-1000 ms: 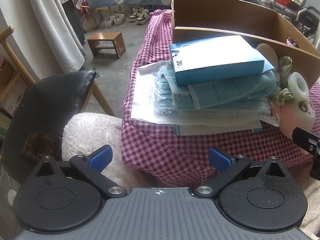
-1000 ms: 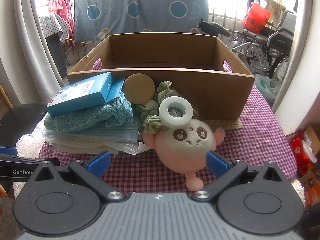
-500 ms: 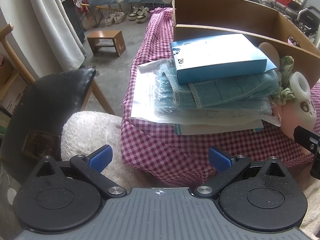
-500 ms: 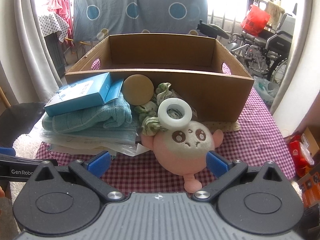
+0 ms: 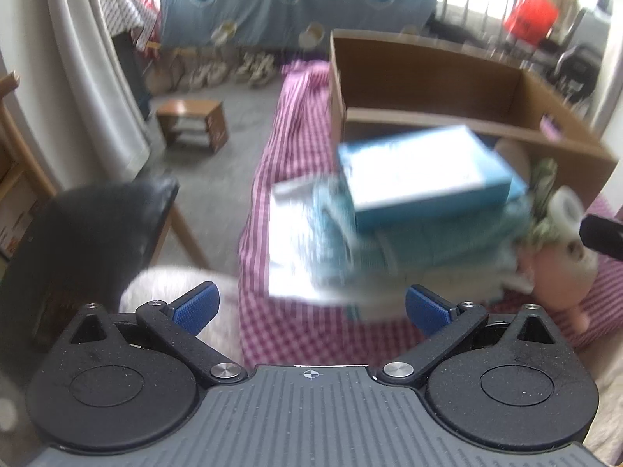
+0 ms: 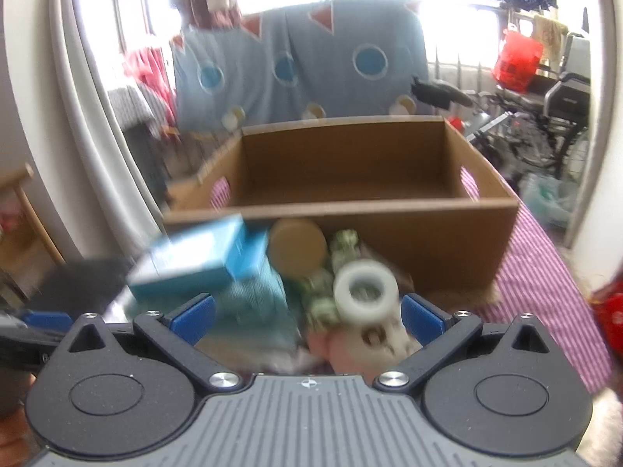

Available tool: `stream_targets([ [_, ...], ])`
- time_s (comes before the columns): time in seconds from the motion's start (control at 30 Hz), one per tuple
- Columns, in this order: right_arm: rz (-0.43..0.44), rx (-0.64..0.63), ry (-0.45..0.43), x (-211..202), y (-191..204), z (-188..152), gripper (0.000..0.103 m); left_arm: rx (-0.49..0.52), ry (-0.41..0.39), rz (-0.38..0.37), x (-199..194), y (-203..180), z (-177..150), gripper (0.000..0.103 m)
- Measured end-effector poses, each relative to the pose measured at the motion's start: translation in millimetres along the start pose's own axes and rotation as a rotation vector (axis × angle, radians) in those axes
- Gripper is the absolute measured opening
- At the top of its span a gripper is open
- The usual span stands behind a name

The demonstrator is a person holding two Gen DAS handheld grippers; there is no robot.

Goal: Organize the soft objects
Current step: 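Grasp the blue printed box with the right gripper and lift, then carry the blue box into the cardboard box and open the right gripper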

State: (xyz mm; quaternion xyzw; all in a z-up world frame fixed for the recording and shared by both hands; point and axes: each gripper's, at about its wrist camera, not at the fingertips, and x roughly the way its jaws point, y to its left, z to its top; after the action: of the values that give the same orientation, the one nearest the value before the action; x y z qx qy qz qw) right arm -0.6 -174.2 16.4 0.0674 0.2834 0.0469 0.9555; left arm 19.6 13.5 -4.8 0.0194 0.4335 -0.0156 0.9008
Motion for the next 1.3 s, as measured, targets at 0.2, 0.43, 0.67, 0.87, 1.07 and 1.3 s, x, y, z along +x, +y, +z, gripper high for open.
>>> stream_targets([
  [0.2, 0.143, 0.089, -0.076, 6, -12, 24, 0.103, 0.000, -0.156, -0.122, -7, 17, 10, 0.102],
  [0.43, 0.319, 0.145, -0.013, 40, -3, 46, 0.094, 0.022, -0.188, -0.258, 13, 16, 28, 0.095],
  [0.67, 0.354, 0.097, 0.095, 74, 16, 55, 0.063, 0.078, -0.147, -0.322, 27, 9, 35, 0.094],
  [0.87, 0.329, 0.074, 0.149, 88, 21, 50, 0.055, 0.143, -0.126, -0.352, 37, 1, 36, 0.085],
  [1.07, 0.324, 0.066, 0.172, 90, 23, 53, 0.055, 0.169, -0.101, -0.351, 43, -5, 38, 0.086],
  [1.3, 0.323, 0.072, 0.210, 99, 24, 57, 0.055, 0.195, -0.110, -0.333, 41, -10, 41, 0.087],
])
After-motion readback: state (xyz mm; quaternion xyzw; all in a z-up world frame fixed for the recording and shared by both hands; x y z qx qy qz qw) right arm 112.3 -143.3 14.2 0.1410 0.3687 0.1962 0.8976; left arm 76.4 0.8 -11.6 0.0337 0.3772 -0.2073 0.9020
